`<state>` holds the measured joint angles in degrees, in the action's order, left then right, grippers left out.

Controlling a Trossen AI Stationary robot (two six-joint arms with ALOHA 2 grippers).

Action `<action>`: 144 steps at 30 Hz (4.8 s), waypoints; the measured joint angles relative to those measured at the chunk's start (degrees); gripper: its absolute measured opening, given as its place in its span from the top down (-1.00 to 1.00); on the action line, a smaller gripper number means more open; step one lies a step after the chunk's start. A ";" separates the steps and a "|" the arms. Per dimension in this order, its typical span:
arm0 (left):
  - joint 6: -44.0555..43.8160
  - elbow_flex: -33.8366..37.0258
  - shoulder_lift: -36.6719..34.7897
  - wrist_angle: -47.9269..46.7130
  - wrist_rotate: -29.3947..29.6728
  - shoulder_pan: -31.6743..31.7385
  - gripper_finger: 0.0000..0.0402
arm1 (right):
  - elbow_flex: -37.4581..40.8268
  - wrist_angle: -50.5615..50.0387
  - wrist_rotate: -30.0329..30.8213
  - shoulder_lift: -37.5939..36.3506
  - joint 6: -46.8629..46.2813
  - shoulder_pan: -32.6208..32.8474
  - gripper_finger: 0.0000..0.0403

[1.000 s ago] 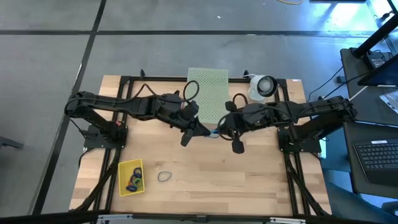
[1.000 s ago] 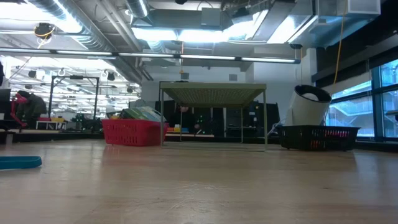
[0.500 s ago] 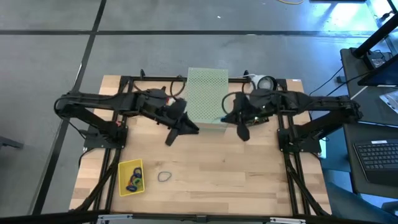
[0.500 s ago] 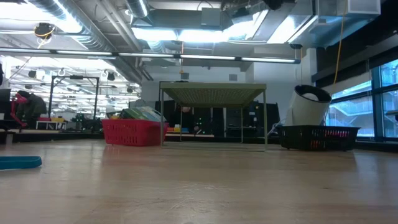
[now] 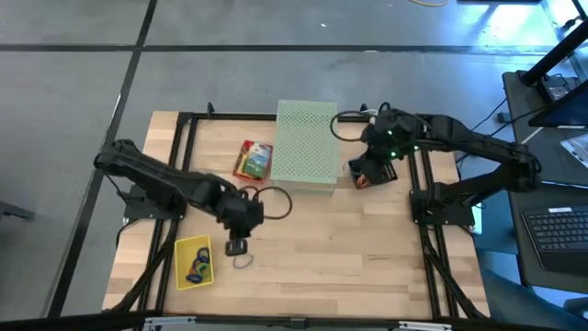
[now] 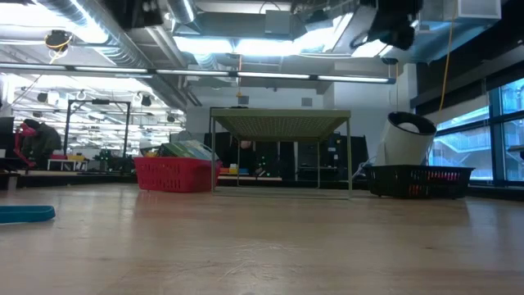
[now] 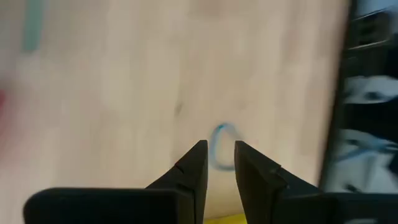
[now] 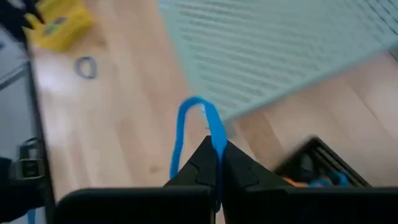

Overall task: Pick & Place Office Desk Supplies
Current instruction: Put the blue rubber band into the black bin

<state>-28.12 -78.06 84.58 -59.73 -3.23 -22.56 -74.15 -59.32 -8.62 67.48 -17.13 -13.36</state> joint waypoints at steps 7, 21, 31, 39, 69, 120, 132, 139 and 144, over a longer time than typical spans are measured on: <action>-2.09 0.00 6.60 -4.05 3.55 -4.14 0.56 | 8.59 -1.19 -4.25 -0.21 1.77 -7.48 1.00; -1.68 2.31 16.35 0.41 5.30 -8.97 0.34 | 23.53 4.17 -4.33 -0.19 6.97 -18.42 1.00; -7.57 8.50 17.86 11.50 4.78 -10.46 0.23 | 29.40 9.32 -5.83 -0.19 8.58 -23.50 1.00; -10.11 10.13 17.86 16.13 5.98 -12.41 0.22 | 32.04 10.56 -5.39 -0.18 9.90 -25.22 1.00; -9.09 9.97 22.45 15.15 6.35 -12.55 0.22 | 34.51 14.60 -7.30 -0.17 10.49 -26.82 1.00; -1.56 9.18 25.53 14.85 1.52 -9.48 0.99 | 34.51 11.90 -6.04 -0.15 6.24 -26.82 -0.12; 0.49 4.97 25.91 10.09 1.78 -9.41 0.99 | 34.51 11.86 -10.93 -0.15 5.58 -26.77 -0.04; -0.79 4.07 22.97 8.72 2.48 -8.37 0.99 | 34.33 11.41 -11.85 -2.95 5.29 -26.76 0.02; -1.89 4.00 18.06 8.57 5.27 -7.17 0.99 | 32.31 9.52 -12.03 -6.18 5.16 -26.73 0.06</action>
<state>-30.01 -74.06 102.64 -51.16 2.04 -29.72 -41.83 -49.80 -20.65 61.30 -11.97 -40.10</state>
